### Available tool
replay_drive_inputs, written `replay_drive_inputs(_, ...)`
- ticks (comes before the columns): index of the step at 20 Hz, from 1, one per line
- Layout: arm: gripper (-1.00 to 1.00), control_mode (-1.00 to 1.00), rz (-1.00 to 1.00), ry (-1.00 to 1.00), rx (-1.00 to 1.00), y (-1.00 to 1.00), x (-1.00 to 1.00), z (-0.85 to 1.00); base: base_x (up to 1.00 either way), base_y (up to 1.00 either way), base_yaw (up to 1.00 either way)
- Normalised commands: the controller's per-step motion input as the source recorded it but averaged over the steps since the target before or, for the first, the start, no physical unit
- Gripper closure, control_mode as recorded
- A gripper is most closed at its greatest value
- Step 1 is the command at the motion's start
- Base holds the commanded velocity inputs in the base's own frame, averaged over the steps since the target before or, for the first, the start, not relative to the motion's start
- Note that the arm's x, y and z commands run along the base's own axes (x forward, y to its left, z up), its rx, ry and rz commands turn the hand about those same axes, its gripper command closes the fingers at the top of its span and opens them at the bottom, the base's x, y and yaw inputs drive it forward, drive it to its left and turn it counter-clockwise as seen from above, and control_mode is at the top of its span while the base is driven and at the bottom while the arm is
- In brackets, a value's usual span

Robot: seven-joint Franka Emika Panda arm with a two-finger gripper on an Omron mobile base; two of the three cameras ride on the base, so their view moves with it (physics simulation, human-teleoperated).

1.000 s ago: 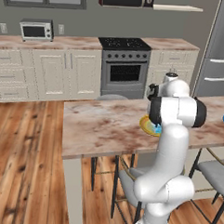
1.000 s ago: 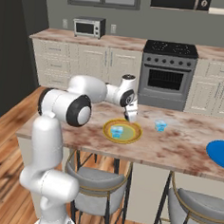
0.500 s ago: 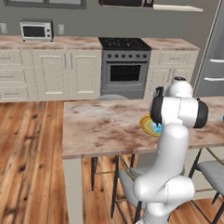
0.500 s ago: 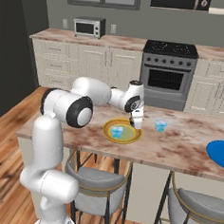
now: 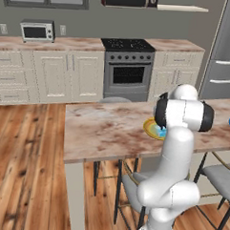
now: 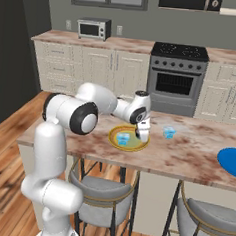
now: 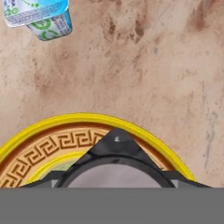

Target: Place two yogurt containers on each plate.

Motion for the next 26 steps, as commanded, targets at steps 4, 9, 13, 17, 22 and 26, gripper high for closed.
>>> replay_drive_inputs(4,1.00,-1.00,0.00,0.00,0.00,0.02,-0.03,-0.20,0.00,0.00,0.00)
replay_drive_inputs(9,1.00,-1.00,0.00,0.00,0.00,0.04,0.00,-0.18,0.00,0.00,0.00)
replay_drive_inputs(13,1.00,-1.00,0.00,0.00,0.00,0.06,0.00,-0.08,0.00,0.00,0.00)
replay_drive_inputs(17,-1.00,-1.00,0.00,0.00,0.00,0.07,0.00,-0.12,0.00,0.00,0.00)
replay_drive_inputs(22,-1.00,-1.00,0.00,0.01,0.00,0.02,0.00,-0.05,0.00,0.00,0.00)
replay_drive_inputs(26,-1.00,-1.00,0.00,0.07,0.00,0.01,0.00,0.00,0.00,0.00,0.00)
